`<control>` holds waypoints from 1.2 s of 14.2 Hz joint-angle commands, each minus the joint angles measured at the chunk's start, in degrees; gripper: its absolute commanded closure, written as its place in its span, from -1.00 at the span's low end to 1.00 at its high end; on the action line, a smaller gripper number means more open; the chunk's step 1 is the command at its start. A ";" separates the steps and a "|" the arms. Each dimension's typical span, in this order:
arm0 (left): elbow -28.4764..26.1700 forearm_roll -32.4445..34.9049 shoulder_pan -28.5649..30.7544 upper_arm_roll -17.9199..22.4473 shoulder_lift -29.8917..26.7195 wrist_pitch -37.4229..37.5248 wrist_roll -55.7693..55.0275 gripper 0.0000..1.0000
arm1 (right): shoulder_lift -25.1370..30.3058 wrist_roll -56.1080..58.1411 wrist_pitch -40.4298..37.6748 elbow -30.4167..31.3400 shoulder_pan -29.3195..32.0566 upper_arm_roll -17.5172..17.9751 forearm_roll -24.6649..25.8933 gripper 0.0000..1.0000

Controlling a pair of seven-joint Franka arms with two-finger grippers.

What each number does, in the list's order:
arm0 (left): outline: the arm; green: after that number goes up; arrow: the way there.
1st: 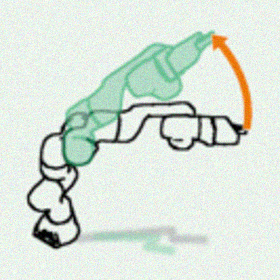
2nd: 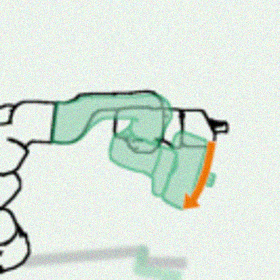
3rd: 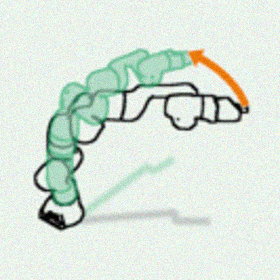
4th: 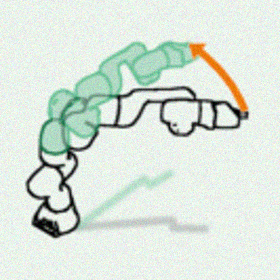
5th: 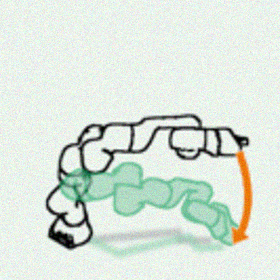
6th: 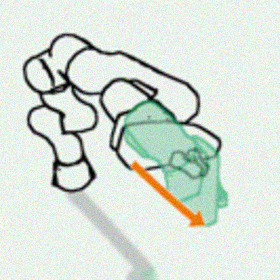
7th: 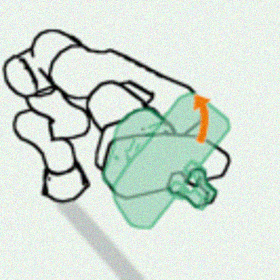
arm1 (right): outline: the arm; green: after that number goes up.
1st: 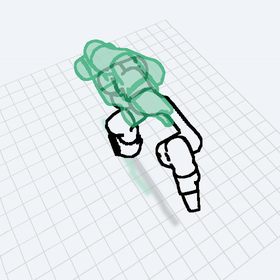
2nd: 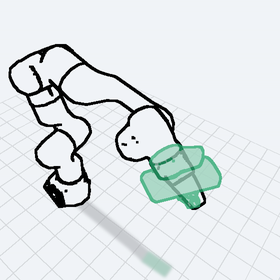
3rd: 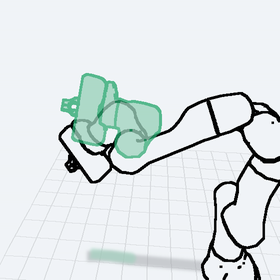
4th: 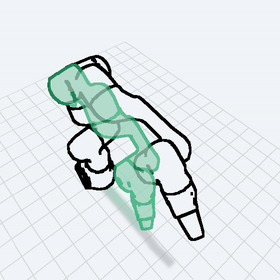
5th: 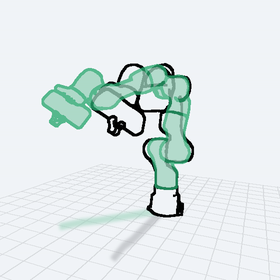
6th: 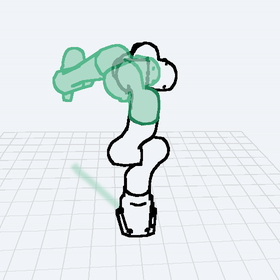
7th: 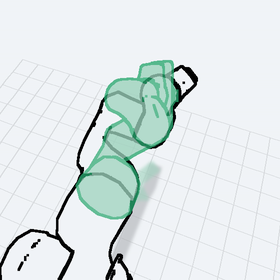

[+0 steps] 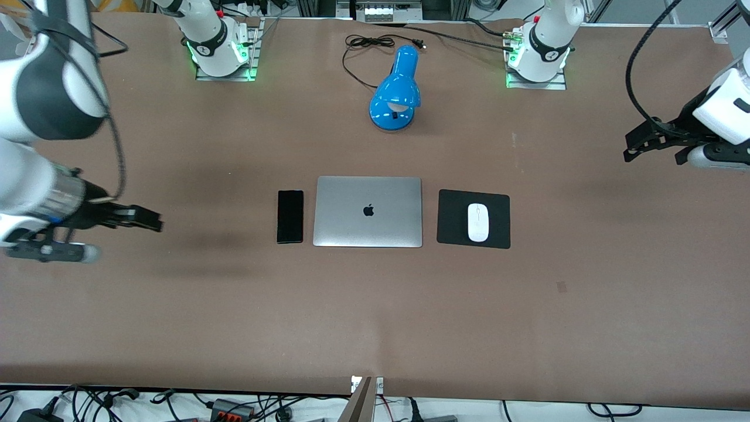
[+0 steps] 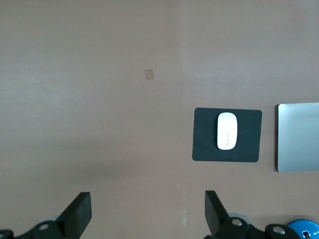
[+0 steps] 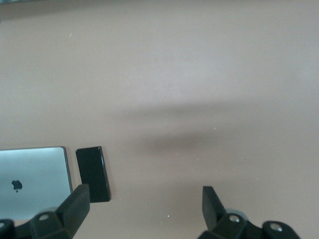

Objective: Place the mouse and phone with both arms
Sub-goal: 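Open the right gripper and draw it back from the phone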

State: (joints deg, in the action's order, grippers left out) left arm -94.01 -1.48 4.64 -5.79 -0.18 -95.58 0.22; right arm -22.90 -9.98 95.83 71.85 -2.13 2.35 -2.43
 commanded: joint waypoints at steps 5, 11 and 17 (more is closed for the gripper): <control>2.43 -0.46 0.72 -0.89 1.14 1.63 0.31 -1.00 | 6.90 6.99 -0.39 4.17 3.80 0.91 0.14 -1.00; 2.34 -0.46 0.81 -0.89 1.14 1.72 0.39 -1.00 | 15.77 7.87 6.90 18.57 3.89 0.82 3.74 -1.00; 2.34 -0.46 0.80 -0.81 1.14 1.80 0.04 -1.00 | 23.07 8.66 10.77 30.09 4.68 0.73 2.95 -1.00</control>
State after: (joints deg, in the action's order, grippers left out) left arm -93.72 -1.48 4.77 -6.13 -0.05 -95.29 0.22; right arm -3.80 -3.16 104.40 96.55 1.51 2.47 0.57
